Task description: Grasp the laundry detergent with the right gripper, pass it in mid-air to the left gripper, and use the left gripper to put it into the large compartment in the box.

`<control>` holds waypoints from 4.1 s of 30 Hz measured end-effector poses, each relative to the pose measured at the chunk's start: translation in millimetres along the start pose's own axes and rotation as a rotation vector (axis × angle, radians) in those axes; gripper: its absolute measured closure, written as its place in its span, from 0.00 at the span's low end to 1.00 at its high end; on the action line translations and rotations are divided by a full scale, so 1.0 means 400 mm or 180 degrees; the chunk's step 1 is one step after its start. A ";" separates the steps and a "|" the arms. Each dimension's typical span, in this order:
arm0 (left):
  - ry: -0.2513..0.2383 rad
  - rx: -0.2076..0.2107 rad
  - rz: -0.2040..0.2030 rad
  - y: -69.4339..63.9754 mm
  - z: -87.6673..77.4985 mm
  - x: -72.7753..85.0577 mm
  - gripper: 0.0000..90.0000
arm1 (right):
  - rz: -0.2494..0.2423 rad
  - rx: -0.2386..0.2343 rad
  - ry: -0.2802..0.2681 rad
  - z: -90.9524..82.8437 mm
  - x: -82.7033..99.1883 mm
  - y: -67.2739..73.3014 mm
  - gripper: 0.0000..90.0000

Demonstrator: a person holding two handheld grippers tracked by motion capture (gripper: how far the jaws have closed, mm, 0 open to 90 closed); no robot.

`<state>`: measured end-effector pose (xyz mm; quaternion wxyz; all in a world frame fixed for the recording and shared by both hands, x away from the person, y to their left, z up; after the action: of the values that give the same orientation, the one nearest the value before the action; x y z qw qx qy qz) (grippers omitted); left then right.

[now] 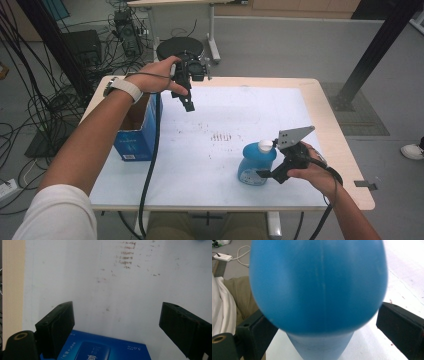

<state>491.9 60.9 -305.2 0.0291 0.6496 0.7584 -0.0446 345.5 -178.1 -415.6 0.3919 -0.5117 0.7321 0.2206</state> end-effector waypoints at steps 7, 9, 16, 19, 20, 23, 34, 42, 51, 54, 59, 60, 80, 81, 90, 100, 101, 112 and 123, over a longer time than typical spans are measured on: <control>0.0001 0.0004 0.0008 0.001 0.002 -0.003 0.15 | 0.0002 -0.0024 -0.0030 0.008 0.003 0.004 0.09; -0.0005 0.0004 0.0010 0.001 0.003 -0.004 0.15 | 0.0005 -0.0036 -0.0038 0.010 0.003 0.005 0.10; 0.0001 0.0002 0.0003 0.001 0.003 -0.002 0.15 | 0.0053 -0.0088 -0.0085 0.018 0.005 0.013 0.12; -0.0007 0.0005 0.0003 0.000 0.003 -0.002 0.15 | 0.0062 -0.0097 -0.0103 0.020 0.006 0.014 0.12; -0.0006 0.0003 0.0002 0.000 0.003 -0.002 0.15 | 0.0065 -0.0102 -0.0105 0.020 0.006 0.015 0.13; -0.0005 0.0004 0.0005 0.000 0.004 -0.003 0.15 | 0.0077 -0.0115 -0.0148 0.022 0.006 0.017 0.14; -0.0002 0.0014 0.0005 0.000 0.006 -0.003 0.15 | 0.0110 -0.0135 -0.0219 0.028 0.013 0.018 0.16; 0.0001 0.0011 0.0003 0.000 0.006 -0.004 0.15 | 0.0133 -0.0161 -0.0280 0.035 0.016 0.022 0.18; 0.0000 0.0015 0.0003 0.000 0.007 -0.005 0.15 | 0.0128 -0.0167 -0.0317 0.040 0.018 0.024 0.22; -0.0005 0.0012 0.0003 0.000 0.007 -0.005 0.15 | 0.0124 -0.0174 -0.0326 0.041 0.019 0.024 0.23; -0.0005 0.0012 0.0002 0.000 0.007 -0.004 0.15 | 0.0118 -0.0191 -0.0330 0.041 0.022 0.026 0.27; -0.0007 0.0014 0.0002 0.000 0.007 -0.004 0.15 | 0.0116 -0.0190 -0.0328 0.042 0.022 0.027 0.27; -0.0002 0.0024 -0.0007 -0.001 0.012 -0.004 0.15 | 0.0056 -0.0178 -0.0385 0.048 0.023 0.031 0.34; -0.0003 0.0024 -0.0008 -0.001 0.012 -0.004 0.16 | 0.0045 -0.0169 -0.0392 0.048 0.022 0.031 0.35; -0.0006 0.0023 -0.0004 0.000 0.012 -0.003 0.16 | 0.0044 -0.0152 -0.0394 0.049 0.024 0.030 0.37; -0.0005 0.0025 -0.0009 0.000 0.012 -0.003 0.16 | 0.0032 -0.0162 -0.0431 0.054 0.025 0.031 0.41; -0.0006 0.0024 -0.0010 0.000 0.012 -0.003 0.16 | 0.0021 -0.0161 -0.0426 0.054 0.025 0.032 0.41; -0.0005 0.0024 -0.0009 0.000 0.012 -0.003 0.16 | 0.0025 -0.0149 -0.0451 0.054 0.026 0.031 0.43; -0.0004 0.0038 -0.0016 -0.001 0.014 -0.004 0.16 | 0.0020 -0.0128 -0.0465 0.054 0.027 0.028 0.46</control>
<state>491.6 58.7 -310.5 0.0256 0.6478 0.7597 -0.0496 340.8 -164.5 -437.8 0.4332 -0.4996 0.6986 0.2732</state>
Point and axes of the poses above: each handheld gripper's, and its own axes: z roughly forward along the jaws, x roughly out of its underside, y roughly to its left, the point moved 8 cm from there along z, roughly forward along the jaws, and after that the axes turned 8 degrees about x, right-handed, at the moved point
